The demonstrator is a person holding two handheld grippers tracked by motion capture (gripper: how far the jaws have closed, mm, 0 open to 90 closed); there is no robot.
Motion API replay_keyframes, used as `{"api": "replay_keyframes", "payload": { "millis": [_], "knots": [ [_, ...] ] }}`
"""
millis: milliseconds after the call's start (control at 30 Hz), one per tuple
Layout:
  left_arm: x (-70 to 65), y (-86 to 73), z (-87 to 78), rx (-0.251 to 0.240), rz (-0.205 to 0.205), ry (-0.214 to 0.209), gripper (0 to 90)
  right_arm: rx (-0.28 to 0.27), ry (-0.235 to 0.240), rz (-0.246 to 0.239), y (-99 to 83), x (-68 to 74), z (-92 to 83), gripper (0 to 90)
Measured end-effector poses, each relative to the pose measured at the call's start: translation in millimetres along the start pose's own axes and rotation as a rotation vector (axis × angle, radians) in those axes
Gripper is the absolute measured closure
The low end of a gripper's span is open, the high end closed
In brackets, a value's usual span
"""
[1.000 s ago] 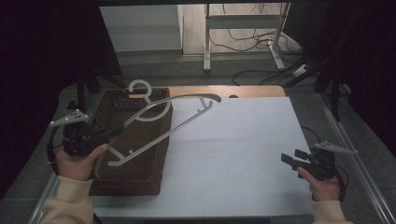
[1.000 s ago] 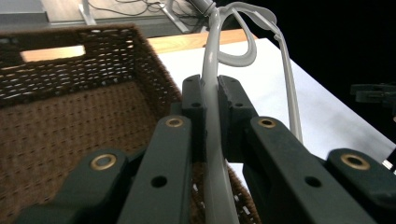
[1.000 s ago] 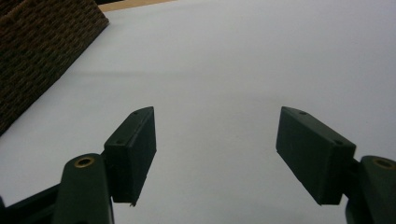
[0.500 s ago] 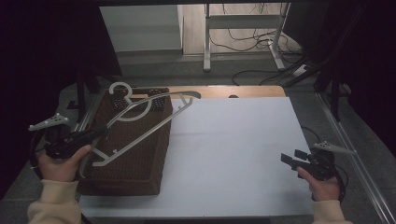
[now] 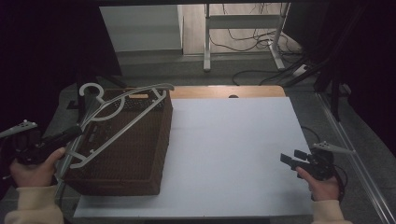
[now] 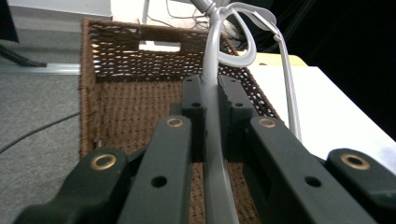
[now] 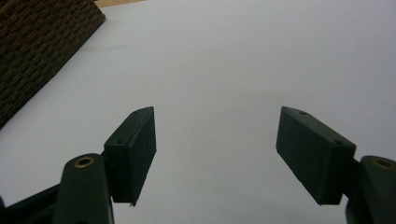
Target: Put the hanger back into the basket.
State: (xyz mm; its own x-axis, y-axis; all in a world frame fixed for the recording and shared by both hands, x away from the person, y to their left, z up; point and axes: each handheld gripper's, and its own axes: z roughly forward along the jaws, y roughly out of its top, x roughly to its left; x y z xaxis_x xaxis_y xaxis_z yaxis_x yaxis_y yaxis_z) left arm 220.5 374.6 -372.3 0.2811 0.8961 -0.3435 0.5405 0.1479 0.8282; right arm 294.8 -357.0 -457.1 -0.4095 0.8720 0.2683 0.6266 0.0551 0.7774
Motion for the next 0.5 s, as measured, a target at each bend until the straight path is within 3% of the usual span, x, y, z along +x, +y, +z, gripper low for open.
{"api": "replay_keyframes", "payload": {
  "millis": [500],
  "knots": [
    [18.0, -6.6, 22.4, 0.020, -0.043, 0.046, 82.3, 0.005, 0.003, 0.001, 0.0, 0.0, 1.0, 28.9]
  ]
}}
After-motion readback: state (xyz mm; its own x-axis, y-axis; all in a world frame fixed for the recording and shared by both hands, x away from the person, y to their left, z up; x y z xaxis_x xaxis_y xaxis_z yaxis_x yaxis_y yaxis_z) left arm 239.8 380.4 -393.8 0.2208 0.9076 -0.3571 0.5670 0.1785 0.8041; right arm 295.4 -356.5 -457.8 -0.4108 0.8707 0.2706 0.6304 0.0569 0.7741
